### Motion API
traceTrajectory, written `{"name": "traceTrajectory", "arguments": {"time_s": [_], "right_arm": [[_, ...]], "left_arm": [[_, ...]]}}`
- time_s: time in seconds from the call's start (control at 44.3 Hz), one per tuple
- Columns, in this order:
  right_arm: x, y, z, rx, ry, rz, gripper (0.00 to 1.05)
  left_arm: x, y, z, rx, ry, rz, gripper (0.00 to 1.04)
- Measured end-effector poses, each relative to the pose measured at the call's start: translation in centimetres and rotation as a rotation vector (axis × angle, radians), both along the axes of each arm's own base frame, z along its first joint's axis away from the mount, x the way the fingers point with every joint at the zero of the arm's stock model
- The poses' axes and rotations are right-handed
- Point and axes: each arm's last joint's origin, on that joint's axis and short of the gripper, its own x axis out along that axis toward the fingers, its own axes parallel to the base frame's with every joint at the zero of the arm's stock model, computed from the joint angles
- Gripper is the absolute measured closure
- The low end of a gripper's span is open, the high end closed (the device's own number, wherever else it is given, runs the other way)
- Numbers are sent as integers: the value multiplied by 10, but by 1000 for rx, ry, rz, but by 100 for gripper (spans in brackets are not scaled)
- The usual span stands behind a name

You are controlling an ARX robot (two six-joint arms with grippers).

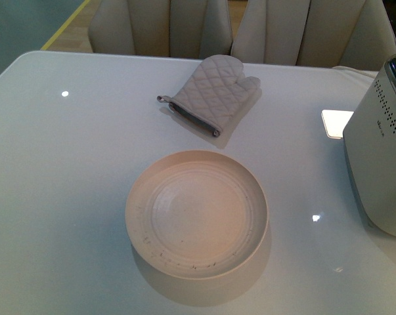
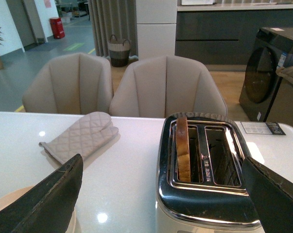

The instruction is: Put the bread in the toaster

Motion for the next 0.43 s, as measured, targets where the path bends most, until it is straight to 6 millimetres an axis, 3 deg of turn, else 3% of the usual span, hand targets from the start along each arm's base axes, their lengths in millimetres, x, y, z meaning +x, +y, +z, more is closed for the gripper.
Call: {"name": "traceTrajectory", "arguments": {"time_s": [0.429], "right_arm": [[0,0,0,0,0,0,9]], "left_arm": [[0,0,0,0,0,0,7]]}}
